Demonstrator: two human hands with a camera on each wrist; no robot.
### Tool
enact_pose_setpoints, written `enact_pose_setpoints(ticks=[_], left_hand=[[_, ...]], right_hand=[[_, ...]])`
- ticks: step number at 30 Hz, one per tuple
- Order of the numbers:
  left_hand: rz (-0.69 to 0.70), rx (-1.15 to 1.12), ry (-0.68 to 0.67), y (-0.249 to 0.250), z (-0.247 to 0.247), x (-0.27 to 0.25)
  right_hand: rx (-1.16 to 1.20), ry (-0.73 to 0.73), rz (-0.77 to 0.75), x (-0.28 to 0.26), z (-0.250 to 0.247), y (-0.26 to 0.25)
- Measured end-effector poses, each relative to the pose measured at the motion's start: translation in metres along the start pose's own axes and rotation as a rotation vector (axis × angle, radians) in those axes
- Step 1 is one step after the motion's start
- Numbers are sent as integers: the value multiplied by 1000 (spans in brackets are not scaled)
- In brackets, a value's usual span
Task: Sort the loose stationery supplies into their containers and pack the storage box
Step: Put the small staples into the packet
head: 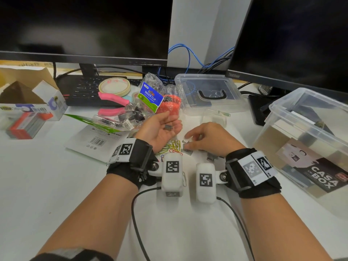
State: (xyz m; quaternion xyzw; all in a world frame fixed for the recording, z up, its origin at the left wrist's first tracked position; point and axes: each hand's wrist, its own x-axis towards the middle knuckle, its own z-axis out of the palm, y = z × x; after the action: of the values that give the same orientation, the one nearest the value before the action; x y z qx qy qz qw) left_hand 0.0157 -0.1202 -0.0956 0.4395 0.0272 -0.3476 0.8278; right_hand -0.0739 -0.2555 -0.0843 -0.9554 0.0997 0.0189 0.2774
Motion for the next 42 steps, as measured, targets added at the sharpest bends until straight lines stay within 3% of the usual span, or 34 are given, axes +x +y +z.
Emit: enact_pose_setpoints(ticks=[17,22,28,33,35,39,42], left_hand=[[-10,72,-34,-1,3,-2],[-35,72,-73,-2,3,-1],[-84,30,-219,-6,7,-7],[-40,-86,-100,-4,3,-1],[-41,-83,-49,-3,0,2],[-58,-11,-38,-2,-1,3],[-44,-52,-37,-3,0,4]], right_hand=[[83,80,-44,6,4,2],[48,242,-92,7,0,1],[216,395,-194,4,0,-4],[315,491,-121,7,-1,-2],[286,437,-59,7,-1,1],[152,157,-5,4,2,0],[29,82,-5,5,3,-1]])
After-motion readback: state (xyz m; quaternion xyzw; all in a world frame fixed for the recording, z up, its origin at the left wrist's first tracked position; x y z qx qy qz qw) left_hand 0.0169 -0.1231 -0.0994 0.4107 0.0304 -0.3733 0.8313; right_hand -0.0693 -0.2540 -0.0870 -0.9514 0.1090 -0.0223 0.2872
